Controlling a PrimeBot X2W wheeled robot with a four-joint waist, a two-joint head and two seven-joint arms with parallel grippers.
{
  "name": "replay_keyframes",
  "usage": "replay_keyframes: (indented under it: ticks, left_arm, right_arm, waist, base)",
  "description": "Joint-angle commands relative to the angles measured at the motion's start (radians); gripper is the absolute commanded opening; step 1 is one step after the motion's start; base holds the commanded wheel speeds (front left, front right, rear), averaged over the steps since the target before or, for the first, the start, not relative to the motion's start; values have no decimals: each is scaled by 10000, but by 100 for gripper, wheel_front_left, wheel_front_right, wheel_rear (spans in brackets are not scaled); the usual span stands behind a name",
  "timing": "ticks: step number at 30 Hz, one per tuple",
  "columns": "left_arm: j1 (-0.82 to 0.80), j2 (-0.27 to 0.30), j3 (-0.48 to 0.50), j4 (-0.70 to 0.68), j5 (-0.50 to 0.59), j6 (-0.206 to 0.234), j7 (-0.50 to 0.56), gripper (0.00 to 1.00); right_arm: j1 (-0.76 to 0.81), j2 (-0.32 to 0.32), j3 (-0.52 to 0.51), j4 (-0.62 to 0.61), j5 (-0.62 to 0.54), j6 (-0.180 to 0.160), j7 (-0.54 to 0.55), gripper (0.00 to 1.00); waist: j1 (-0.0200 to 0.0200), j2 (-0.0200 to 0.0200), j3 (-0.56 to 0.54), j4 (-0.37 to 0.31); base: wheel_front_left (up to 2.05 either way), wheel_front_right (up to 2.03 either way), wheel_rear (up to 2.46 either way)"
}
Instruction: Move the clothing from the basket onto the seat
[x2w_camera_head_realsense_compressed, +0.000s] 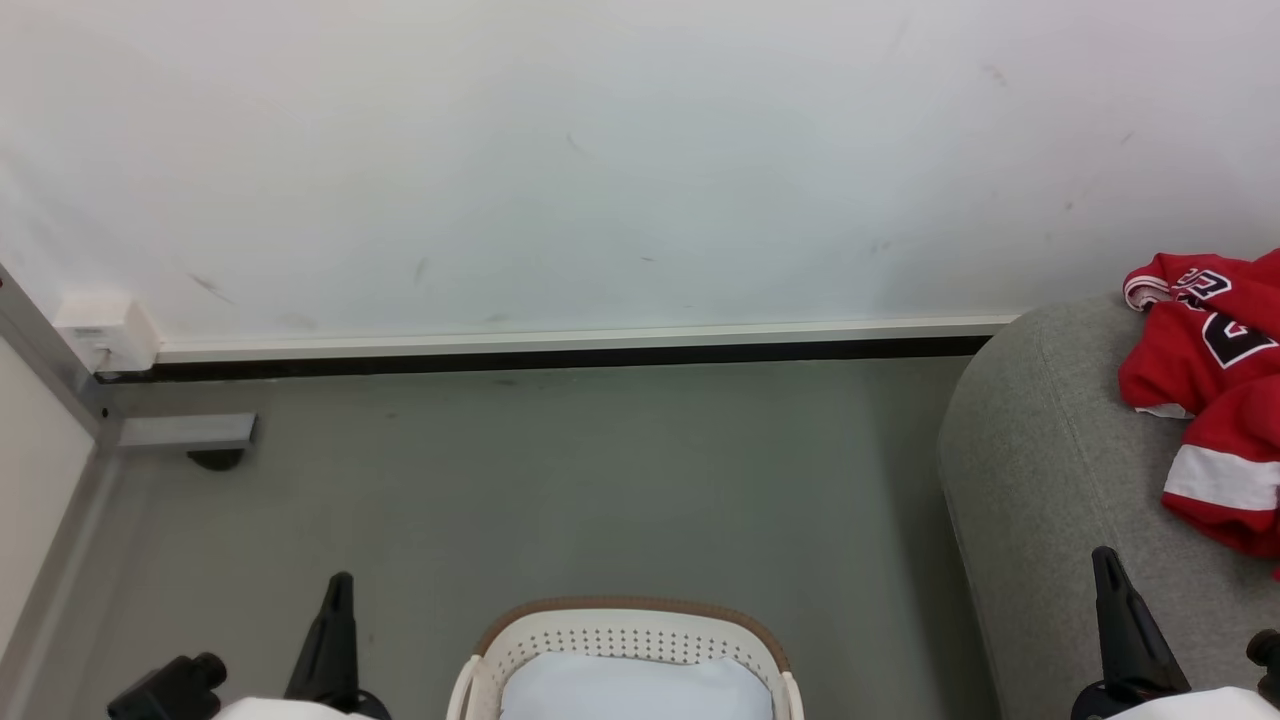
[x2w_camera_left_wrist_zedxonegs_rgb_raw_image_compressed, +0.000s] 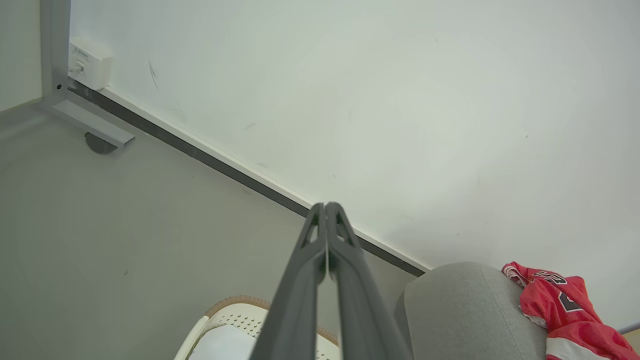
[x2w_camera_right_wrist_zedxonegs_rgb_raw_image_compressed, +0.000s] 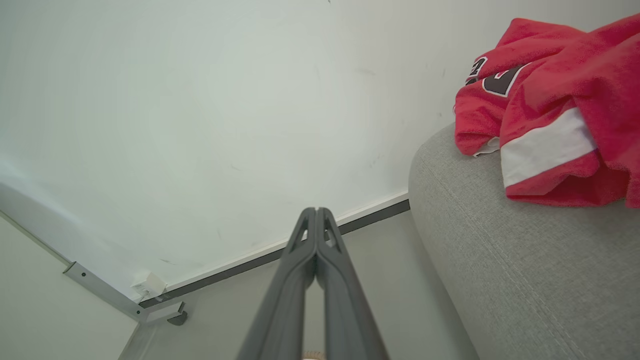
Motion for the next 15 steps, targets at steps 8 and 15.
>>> replay_keyframes:
  ticks: [8, 15]
  left_arm:
    - [-334, -7, 225, -31, -1291, -114, 347, 0]
    - [-403, -38, 355, 41, -2208, -195, 592, 0]
  right_arm:
    - [-312, 35, -238, -46, 1267, -6, 298, 0]
    - [-377, 93, -377, -5, 2158, -8, 524, 0]
  waist:
    - [0, 0, -16, 18]
    - [0, 0, -31, 34]
  base:
    - [0, 0, 0]
    - [0, 0, 0]
